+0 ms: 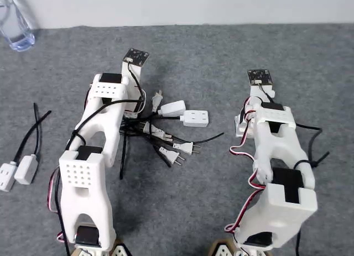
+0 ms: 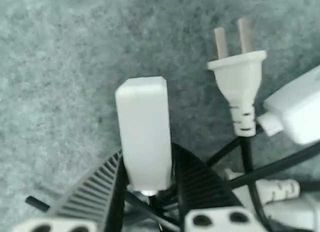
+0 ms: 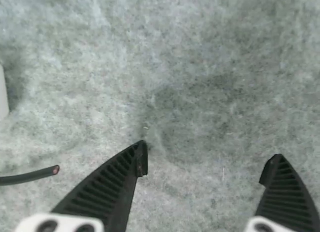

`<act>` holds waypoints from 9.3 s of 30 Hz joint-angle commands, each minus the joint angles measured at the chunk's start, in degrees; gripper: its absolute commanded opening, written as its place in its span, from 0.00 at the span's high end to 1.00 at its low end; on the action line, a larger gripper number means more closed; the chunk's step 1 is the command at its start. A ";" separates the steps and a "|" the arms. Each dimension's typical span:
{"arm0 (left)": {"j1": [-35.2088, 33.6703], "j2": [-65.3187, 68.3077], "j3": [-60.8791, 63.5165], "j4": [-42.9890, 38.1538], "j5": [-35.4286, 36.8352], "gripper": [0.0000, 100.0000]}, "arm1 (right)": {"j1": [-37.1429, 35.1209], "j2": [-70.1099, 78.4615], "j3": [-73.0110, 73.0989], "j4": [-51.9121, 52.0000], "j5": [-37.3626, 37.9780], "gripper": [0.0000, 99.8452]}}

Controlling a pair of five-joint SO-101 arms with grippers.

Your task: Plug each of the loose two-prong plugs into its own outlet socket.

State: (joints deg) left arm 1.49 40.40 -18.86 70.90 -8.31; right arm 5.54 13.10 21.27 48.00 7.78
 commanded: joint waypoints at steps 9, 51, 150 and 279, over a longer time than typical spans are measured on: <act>-5.27 -8.26 -16.48 11.78 -7.56 0.99 | -0.40 -0.22 -0.62 -1.36 0.00 0.64; -48.70 -21.71 12.09 14.51 -42.81 0.75 | -0.40 -0.04 -0.53 -1.27 0.00 0.64; -43.96 -49.05 62.20 -42.90 24.35 0.75 | -28.97 -9.01 -67.43 54.99 42.81 0.99; -42.46 -49.41 55.43 -14.07 7.47 0.75 | -16.66 -1.89 -35.52 28.53 32.70 0.66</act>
State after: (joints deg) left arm -31.56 -7.60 33.98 62.99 -0.84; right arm -7.74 13.10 -15.65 79.38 39.60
